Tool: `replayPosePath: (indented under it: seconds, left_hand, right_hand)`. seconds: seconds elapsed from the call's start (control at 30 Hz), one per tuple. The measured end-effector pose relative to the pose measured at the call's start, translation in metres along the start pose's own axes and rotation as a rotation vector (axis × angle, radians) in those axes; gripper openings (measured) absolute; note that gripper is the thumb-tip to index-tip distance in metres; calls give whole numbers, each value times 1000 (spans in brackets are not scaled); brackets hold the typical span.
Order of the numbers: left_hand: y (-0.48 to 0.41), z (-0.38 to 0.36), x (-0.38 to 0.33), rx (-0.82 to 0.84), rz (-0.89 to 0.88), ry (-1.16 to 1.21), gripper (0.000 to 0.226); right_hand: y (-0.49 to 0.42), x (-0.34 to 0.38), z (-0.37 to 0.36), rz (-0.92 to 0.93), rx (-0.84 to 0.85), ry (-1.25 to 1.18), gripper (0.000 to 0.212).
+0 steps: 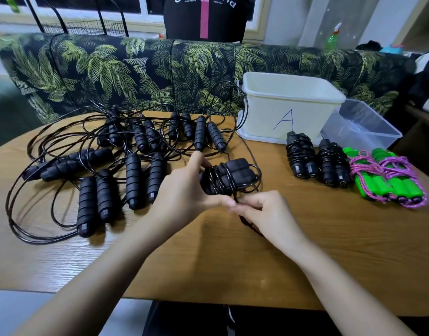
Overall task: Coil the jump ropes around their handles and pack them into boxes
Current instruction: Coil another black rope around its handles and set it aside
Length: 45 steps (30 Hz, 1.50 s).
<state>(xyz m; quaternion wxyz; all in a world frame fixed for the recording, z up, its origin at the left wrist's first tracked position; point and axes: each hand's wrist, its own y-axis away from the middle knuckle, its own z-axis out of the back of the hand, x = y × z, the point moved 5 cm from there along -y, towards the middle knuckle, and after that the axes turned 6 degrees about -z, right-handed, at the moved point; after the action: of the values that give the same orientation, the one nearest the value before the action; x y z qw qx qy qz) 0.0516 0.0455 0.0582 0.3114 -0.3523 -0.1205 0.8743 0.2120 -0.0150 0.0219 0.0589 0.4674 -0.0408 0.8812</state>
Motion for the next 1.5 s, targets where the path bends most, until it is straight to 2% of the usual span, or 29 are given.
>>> replayPosePath:
  seconds: [0.1, 0.13, 0.2, 0.27, 0.33, 0.4, 0.43, 0.5, 0.53, 0.6, 0.67, 0.7, 0.73, 0.8, 0.83, 0.9, 0.93, 1.0, 1.1, 1.2, 1.33, 1.4, 1.5]
  left_hand:
    - [0, -2, 0, 51, 6, 66, 90]
    - [0, -2, -1, 63, 0, 67, 87]
    - [-2, -2, -1, 82, -22, 58, 85]
    - [-3, -4, -1, 109, -22, 54, 87]
    - [-4, -7, -1, 150, -18, 36, 89]
    - [-5, -10, 0, 226, -29, 57, 88]
    - [-6, -9, 0, 276, -30, 96, 84]
    - [-9, -1, -4, 385, 38, 271, 69]
    - [-11, 4, -3, 422, 141, 426, 67]
    - [-14, 12, 8, 442, 408, 781, 85]
    - [-16, 13, 10, 402, 483, 1059, 101]
    - [-15, 9, 9, 369, 472, 1122, 101]
    - [-14, 3, 5, 316, 442, 1123, 93]
    - [-11, -11, 0, 170, 313, 955, 66]
    - [-9, -18, -6, 121, 213, 826, 66]
    - [-9, -30, -11, 62, 47, 614, 84]
    - [-11, -32, -11, 20, 17, 553, 86]
    - [-15, -30, -8, -56, 5, 506, 76]
    - [-21, -34, -1, -64, 19, 532, 65]
    - [-28, -43, 8, -9, 96, 708, 57]
    - [-36, -50, 13, -16, 165, 803, 55]
    - [-42, -53, 18, -4, 177, 808, 58]
    - [-51, -56, 27, 41, 196, 825, 77]
  right_hand:
    - [-6, -1, 3, -67, -120, -50, 9]
    - [-7, -2, 6, -82, -185, -25, 14]
    - [-9, -2, 12, -75, -301, 71, 46]
    - [-8, 4, 21, 13, -401, 148, 77]
    - [-4, 23, 27, 302, -443, 330, 90]
    - [1, 39, 26, 690, -400, 681, 93]
    - [2, 40, 25, 831, -359, 781, 86]
    - [1, 38, 32, 951, -314, 771, 66]
    - [-1, 35, 37, 944, -311, 712, 60]
    - [-4, 31, 46, 807, -300, 491, 59]
    - [-8, 26, 54, 544, -313, 162, 61]
    - [-10, 22, 56, 407, -331, -7, 58]
    - [-13, 19, 56, 297, -347, -147, 52]
    - [-17, 14, 53, 167, -393, -309, 40]
    - [-18, 12, 50, 124, -405, -369, 34]
    - [-19, 8, 43, 53, -402, -495, 27]
    - [-19, 4, 40, 27, -395, -545, 26]
    - [-17, -1, 35, -8, -381, -594, 27]
    - [-18, -10, 33, -57, -354, -663, 34]
    - [-21, -15, 32, -73, -361, -689, 39]
    - [-27, -19, 28, -90, -369, -714, 43]
    - [-32, -21, 26, -111, -358, -740, 46]
    - [-40, -23, 24, -134, -312, -791, 48]
